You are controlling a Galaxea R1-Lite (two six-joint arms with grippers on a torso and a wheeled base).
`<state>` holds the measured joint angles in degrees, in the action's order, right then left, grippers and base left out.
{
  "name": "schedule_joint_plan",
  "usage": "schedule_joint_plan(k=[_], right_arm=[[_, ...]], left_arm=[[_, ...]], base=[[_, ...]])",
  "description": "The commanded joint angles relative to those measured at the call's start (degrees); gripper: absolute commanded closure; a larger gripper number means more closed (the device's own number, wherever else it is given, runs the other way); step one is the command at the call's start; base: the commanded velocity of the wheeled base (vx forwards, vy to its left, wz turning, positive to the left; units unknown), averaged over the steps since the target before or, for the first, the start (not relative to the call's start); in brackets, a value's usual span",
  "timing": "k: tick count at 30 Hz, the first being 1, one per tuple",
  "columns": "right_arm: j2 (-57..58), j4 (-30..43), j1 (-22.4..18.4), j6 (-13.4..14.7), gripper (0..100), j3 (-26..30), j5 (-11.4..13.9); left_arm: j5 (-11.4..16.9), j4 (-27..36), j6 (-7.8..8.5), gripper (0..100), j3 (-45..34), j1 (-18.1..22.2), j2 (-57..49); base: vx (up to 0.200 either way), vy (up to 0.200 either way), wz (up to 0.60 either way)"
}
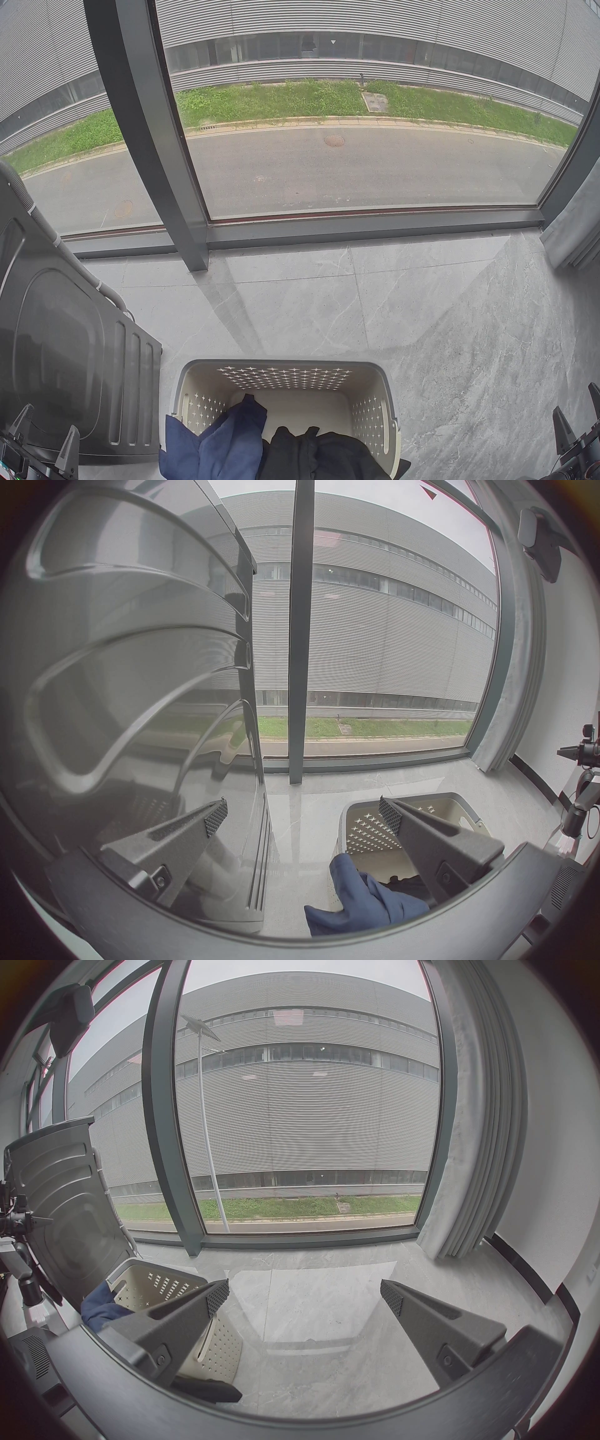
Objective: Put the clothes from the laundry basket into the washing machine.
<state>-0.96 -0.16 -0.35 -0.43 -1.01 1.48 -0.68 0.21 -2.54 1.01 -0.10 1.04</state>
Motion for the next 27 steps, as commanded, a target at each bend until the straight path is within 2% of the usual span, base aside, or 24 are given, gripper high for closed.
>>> schedule_joint_plan(k=[1, 27], right_arm=[[0.8, 0.0, 0.0, 0.0, 0, 1.0, 0.0], [0.7, 0.0, 0.0, 0.0, 0, 1.0, 0.0]], left_arm=[[0.0, 0.0, -0.01, 0, -0.8, 0.0, -0.4], [0.0, 0.0, -0.01, 0, -0.8, 0.0, -0.4]], base=[[-0.200, 0.000, 0.00], [-0.200, 0.000, 0.00]])
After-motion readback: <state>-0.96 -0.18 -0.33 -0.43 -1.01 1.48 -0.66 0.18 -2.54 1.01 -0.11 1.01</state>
